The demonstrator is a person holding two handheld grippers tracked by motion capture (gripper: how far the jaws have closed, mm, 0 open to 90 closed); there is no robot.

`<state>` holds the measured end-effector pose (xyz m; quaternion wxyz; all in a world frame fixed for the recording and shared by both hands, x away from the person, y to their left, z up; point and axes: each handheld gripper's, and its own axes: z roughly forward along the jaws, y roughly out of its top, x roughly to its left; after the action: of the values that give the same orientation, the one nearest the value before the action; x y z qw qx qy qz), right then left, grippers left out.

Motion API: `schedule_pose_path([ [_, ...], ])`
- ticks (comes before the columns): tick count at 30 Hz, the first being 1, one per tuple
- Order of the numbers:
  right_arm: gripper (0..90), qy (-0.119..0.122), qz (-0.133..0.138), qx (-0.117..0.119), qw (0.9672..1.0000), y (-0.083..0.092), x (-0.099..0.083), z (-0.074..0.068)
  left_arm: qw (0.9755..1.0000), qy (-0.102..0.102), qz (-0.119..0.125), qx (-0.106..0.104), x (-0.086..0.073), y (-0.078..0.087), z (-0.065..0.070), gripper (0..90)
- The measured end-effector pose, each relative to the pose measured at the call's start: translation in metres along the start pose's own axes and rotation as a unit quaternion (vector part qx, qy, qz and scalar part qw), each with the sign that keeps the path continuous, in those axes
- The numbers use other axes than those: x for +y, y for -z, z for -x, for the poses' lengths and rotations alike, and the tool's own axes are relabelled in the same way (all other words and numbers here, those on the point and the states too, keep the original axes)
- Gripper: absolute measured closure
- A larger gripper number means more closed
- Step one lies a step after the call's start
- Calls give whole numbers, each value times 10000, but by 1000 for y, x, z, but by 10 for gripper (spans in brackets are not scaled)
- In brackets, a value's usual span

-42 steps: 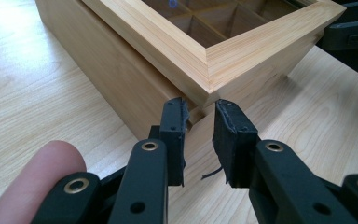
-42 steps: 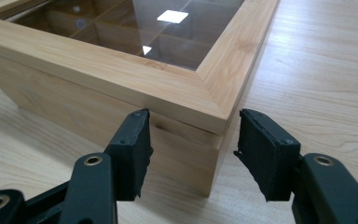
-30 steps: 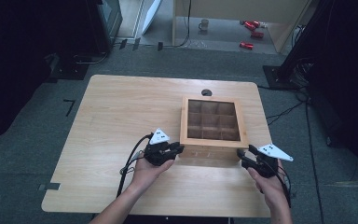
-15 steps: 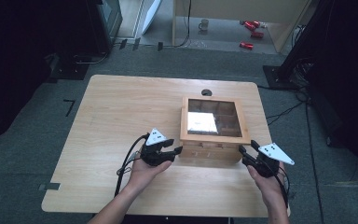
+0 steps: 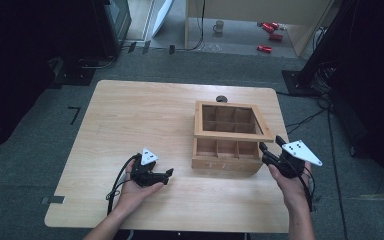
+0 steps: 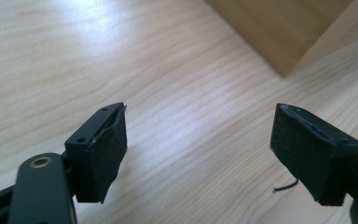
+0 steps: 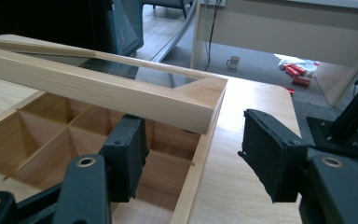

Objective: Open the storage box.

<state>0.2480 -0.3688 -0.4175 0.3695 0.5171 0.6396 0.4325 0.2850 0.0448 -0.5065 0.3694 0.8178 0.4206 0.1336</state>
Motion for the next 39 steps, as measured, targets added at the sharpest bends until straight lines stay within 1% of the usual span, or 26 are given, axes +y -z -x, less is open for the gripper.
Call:
schedule_pose_path([
  [1, 409, 31, -13, -6, 10000, -2, 2, -1, 10000, -2, -45, 34, -2, -1, -1, 188],
  [3, 406, 48, -13, -9, 10000, -5, 5, -1, 10000, 29, -76, 34, -3, -2, -2, 187],
  [4, 403, 58, 1, -12, 10000, -6, 7, -1, 9999, 89, -116, 37, -4, -3, -3, 187],
  [5, 398, 43, 44, -3, 10000, -8, 11, 0, 9998, 99, -143, 55, -3, -3, -3, 188],
  [6, 396, 24, 67, 2, 10000, -9, 13, 1, 9997, 104, -203, 132, -4, -4, -3, 191],
  [8, 393, 60, 100, -13, 9999, -12, 23, 3, 9996, 17, -149, 250, -5, -6, -1, 194],
  [9, 393, 155, 100, -61, 9998, -14, 30, 3, 9994, -53, -141, 311, -6, -6, 1, 192],
  [10, 393, 155, 100, -61, 9998, -14, 30, 3, 9989, -176, -158, 415, -7, -7, 4, 192],
  [11, 393, 204, 111, -61, 9997, -16, 34, 3, 9986, -249, -123, 461, -8, -8, 7, 185],
  [12, 393, 195, 127, -60, 9997, -18, 38, 4, 9986, -232, -32, 468, -9, -10, 9, 183],
  [15, 391, 166, 231, -37, 9996, -26, 50, 7, 9987, -280, -25, 427, -9, -9, 10, 211],
  [17, 388, 168, 327, -8, 9993, -33, 60, 11, 9987, -261, -13, 437, -9, -9, 10, 224],
  [18, 388, 168, 327, -8, 9993, -33, 60, 11, 9987, -257, -6, 442, -10, -9, 10, 224],
  [19, 388, 194, 393, 22, 9990, -38, 66, 13, 9987, -255, -3, 442, -10, -9, 10, 228],
  [21, 386, 210, 395, 36, 9990, -40, 68, 14, 9987, -248, -2, 440, -10, -9, 10, 229],
  [24, 387, 354, 369, 177, 9985, -50, 74, 18, 9987, -248, 1, 440, -10, -9, 10, 232],
  [26, 387, 417, 341, 341, 9980, -58, 77, 21, 9987, -259, -7, 436, -10, -8, 10, 235],
  [27, 386, 457, 372, 454, 9972, -64, 80, 24, 9987, -257, -7, 435, -10, -8, 10, 238],
  [28, 387, 472, 406, 509, 9968, -66, 82, 27, 9988, -249, 1, 433, -10, -8, 10, 240],
  [29, 387, 472, 406, 509, 9968, -66, 82, 27, 9988, -237, 8, 437, -10, -8, 10, 240],
  [30, 391, 465, 435, 605, 9961, -69, 84, 30, 9988, -225, 11, 431, -10, -8, 9, 241],
  [31, 415, 483, 489, 713, 9951, -73, 88, 35, 9989, -207, 25, 427, -10, -8, 9, 243],
  [32, 415, 483, 489, 713, 9951, -73, 88, 35, 9989, -205, 16, 417, -10, -8, 9, 243],
  [36, 471, 512, 541, 828, 9938, -79, 97, 44, 9990, -201, 8, 398, -10, -8, 9, 245],
  [39, 509, 473, 567, 911, 9931, -83, 101, 51, 9989, -207, 9, 409, -10, -8, 9, 247],
])
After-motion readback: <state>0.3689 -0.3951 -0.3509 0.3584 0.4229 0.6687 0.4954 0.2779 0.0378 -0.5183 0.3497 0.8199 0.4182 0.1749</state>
